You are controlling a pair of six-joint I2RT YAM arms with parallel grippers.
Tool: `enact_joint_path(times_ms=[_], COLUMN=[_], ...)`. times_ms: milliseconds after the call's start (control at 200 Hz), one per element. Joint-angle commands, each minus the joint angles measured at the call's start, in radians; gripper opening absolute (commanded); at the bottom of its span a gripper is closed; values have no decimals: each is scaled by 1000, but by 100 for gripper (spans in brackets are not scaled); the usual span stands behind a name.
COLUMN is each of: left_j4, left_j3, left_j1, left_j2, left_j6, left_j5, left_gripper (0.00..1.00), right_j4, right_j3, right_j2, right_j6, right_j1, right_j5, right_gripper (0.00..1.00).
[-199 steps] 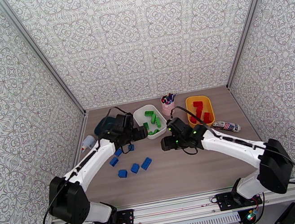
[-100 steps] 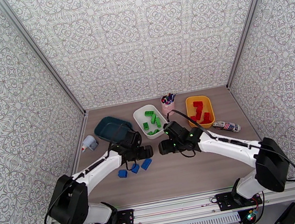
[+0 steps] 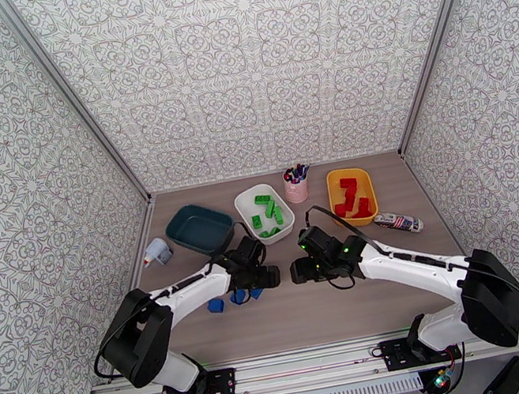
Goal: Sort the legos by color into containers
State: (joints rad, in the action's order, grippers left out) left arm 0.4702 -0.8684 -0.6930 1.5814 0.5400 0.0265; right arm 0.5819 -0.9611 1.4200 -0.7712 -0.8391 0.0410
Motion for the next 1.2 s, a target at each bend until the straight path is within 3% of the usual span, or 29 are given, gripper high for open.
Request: enact_joint_path(times_ms=[0, 290, 740, 990, 1196], left_j4=[36, 111, 149, 119, 80], left_j3=[9, -9, -28, -26, 3], left_j1=[-37, -111, -117, -30, 135], left_j2=[21, 56, 53, -87, -200], left_j6=[25, 77, 94, 97, 106], left_j5=[-47, -152, -183, -72, 55], left_gripper=[83, 67, 34, 30, 29], right_j4=[-14, -13, -31, -188, -268], right_j3=[15, 29, 34, -15, -127], right_j2=[-7, -15, -34, 55, 166], right_j6=[-15, -16, -20, -41, -59], right_j1=[-8, -7, -8, -39, -72], right_j5=[-15, -32, -23, 120, 192], right_gripper=[70, 70, 70, 69, 68])
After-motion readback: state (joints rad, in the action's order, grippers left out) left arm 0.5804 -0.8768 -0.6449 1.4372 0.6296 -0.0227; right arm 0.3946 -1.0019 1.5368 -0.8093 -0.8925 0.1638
